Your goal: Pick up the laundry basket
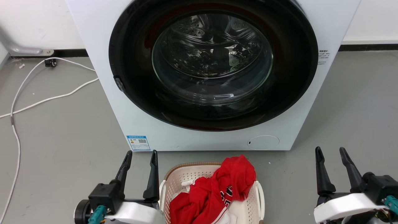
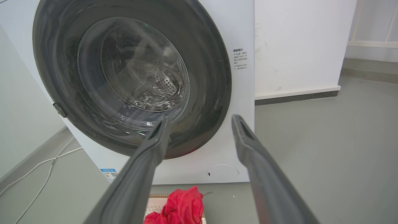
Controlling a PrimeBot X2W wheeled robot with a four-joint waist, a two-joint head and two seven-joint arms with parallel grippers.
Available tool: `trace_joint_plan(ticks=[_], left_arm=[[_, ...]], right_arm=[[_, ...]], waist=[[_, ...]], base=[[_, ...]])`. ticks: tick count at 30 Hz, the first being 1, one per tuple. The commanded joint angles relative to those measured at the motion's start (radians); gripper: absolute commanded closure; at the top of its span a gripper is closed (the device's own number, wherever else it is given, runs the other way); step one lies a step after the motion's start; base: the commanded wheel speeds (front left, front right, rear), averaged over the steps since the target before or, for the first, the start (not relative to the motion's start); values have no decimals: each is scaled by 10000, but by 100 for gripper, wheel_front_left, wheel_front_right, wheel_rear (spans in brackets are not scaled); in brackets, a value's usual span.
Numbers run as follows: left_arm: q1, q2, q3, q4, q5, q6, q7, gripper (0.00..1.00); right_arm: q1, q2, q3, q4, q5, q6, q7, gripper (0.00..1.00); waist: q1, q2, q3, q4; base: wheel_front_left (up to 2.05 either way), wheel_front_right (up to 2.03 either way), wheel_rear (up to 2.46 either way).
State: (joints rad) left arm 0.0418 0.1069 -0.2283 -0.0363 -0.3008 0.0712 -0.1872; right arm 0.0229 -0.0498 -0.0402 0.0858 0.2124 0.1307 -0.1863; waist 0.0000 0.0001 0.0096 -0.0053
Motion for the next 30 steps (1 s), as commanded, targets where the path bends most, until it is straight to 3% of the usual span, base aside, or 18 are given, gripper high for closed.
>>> trace_joint_plan(ticks=[1,7,15,22,30], left_arm=[[41,79,-91,-46,242,78,-78,0],[39,246,-435,67,773,371,-218,0],[81,304,-757,335,1190,253,-386,0],[221,36,-509,371,1192,73,-508,0],[509,-421,332,463,1163,-473,-658,0]], right_arm=[[33,-14,-2,-27,-233,0,-91,0],[46,-13,-52,81,-860,0,-221,0],[72,-12,63,-73,-1547,-1,-384,0],[172,-11,70,-92,-1424,-1,-527,0],[216,-8,-48,223,-1007,-1,-673,0]], waist=[[0,-1,-1,-2],[0,-1,0,-14],[0,-1,-11,-15],[0,-1,-2,4],[0,-1,14,10]], base=[[0,0,0],[0,0,0],[0,0,0],[0,0,0],[0,0,0]])
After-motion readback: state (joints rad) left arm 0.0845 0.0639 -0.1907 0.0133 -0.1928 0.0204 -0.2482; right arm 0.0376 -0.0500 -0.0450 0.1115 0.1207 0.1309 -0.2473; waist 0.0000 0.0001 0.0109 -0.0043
